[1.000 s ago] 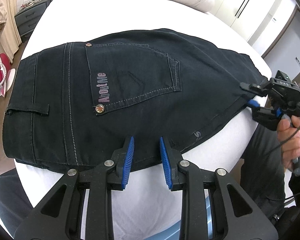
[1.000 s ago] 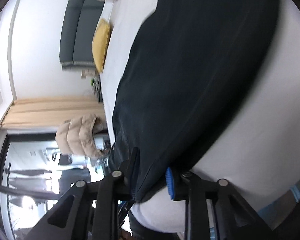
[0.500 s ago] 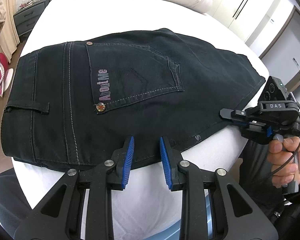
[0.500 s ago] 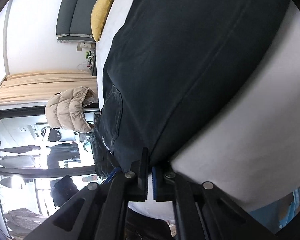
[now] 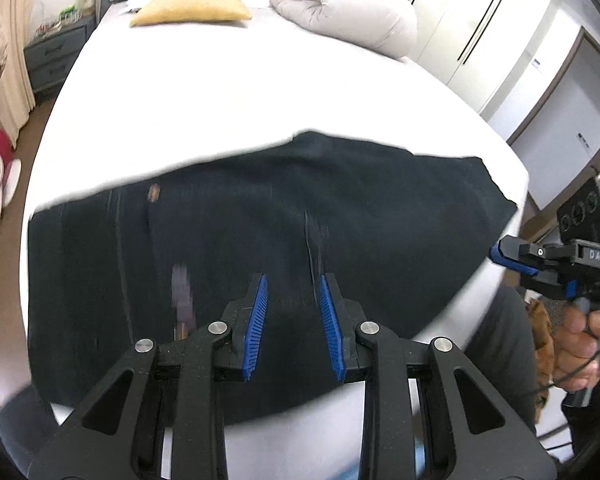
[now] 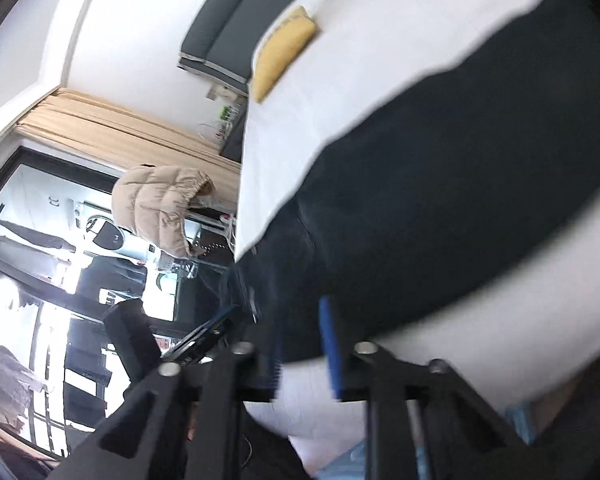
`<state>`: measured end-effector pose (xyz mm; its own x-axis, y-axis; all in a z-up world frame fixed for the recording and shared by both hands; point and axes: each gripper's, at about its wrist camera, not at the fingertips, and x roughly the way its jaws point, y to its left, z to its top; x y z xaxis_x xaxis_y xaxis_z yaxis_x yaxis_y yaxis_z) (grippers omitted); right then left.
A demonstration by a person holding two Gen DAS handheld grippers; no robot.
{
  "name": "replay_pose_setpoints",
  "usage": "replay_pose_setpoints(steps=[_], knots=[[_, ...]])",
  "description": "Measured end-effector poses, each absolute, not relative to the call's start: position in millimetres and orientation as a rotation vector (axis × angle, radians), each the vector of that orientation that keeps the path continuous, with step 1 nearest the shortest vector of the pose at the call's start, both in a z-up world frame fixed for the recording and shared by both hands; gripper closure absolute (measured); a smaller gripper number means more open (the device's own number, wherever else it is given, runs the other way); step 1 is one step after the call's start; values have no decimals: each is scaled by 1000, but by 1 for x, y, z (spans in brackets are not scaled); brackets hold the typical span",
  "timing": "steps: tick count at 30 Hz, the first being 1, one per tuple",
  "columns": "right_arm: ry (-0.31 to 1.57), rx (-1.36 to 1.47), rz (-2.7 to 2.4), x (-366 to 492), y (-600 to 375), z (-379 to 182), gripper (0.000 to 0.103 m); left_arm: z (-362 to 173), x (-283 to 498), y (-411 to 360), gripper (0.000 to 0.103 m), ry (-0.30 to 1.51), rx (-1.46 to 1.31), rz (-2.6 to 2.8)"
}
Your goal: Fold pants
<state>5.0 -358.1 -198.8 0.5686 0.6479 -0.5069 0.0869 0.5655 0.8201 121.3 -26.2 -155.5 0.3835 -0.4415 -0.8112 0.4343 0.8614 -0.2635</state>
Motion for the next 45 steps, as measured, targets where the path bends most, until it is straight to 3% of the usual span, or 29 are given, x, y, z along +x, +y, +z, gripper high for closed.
replay_pose_setpoints(steps=[5, 11, 12, 13, 19, 23, 28, 30, 32, 35, 41, 45], knots=[[998, 1018, 497, 92, -338, -219, 92, -187, 177, -32, 77, 1116, -24, -477], [1158, 1183, 467, 177, -310, -302, 92, -223, 189, -20, 77, 1182, -79, -430], [1188, 1181, 439, 181, -312, -315, 103, -223, 186, -22, 77, 1179, -47, -425], [1193, 1195, 439, 184, -316, -323, 103, -224, 182, -24, 77, 1176, -25, -421], [1023, 1311, 282, 172, -426, -326, 103, -225, 182, -25, 77, 1179, -26, -412], [856, 1343, 16, 148, -560, -322, 103, -227, 186, -30, 77, 1179, -23, -417], [706, 1233, -366, 109, -683, -289, 103, -220, 184, -20, 77, 1174, -25, -419], [638, 1216, -422, 88, -708, -264, 97, -221, 184, -22, 77, 1180, -30, -416], [602, 1184, -330, 73, -701, -240, 97, -219, 185, -24, 77, 1188, -33, -402], [696, 1100, -95, 56, -641, -222, 97, -207, 183, -37, 77, 1192, -7, -384], [914, 1133, 167, 25, -532, -277, 100, -207, 166, -89, 77, 1206, 89, -494], [889, 1206, 96, 51, -565, -287, 103, -214, 174, -88, 77, 1221, 66, -493]])
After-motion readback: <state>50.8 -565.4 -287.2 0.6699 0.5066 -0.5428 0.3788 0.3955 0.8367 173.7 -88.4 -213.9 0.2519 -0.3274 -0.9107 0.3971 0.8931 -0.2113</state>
